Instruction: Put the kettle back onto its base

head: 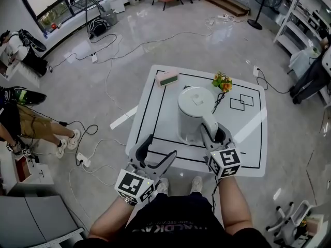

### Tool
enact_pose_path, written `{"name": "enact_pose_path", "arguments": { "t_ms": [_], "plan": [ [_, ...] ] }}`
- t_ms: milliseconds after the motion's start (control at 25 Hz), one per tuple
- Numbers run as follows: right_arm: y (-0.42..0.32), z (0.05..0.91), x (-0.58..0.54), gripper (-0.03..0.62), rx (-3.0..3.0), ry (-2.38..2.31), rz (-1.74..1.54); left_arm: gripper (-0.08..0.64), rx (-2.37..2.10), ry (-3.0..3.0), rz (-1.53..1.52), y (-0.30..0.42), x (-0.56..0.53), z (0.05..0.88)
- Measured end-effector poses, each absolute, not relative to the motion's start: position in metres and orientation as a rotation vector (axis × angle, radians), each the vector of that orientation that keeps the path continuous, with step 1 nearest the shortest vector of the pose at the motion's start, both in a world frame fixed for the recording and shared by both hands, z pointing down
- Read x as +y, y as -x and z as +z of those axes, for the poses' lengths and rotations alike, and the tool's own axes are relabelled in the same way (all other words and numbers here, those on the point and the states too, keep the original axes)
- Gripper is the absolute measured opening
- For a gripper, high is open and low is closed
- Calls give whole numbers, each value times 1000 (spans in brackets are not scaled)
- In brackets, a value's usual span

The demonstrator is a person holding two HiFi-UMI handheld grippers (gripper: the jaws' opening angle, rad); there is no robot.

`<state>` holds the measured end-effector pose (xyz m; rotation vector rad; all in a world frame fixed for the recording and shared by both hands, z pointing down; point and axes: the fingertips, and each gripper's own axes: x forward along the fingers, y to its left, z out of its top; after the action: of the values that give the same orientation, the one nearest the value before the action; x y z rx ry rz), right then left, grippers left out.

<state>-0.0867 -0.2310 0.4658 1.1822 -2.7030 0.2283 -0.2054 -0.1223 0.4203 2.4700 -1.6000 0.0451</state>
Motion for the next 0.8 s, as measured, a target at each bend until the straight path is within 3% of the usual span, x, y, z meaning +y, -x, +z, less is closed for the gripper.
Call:
{"name": "enact_pose_path", "arguments": {
  "t_ms": [800],
  "plan": [
    [82, 478, -207, 117, -2776, -1279, 131, 359, -1569, -2466, 62, 205, -122, 431]
  ]
}}
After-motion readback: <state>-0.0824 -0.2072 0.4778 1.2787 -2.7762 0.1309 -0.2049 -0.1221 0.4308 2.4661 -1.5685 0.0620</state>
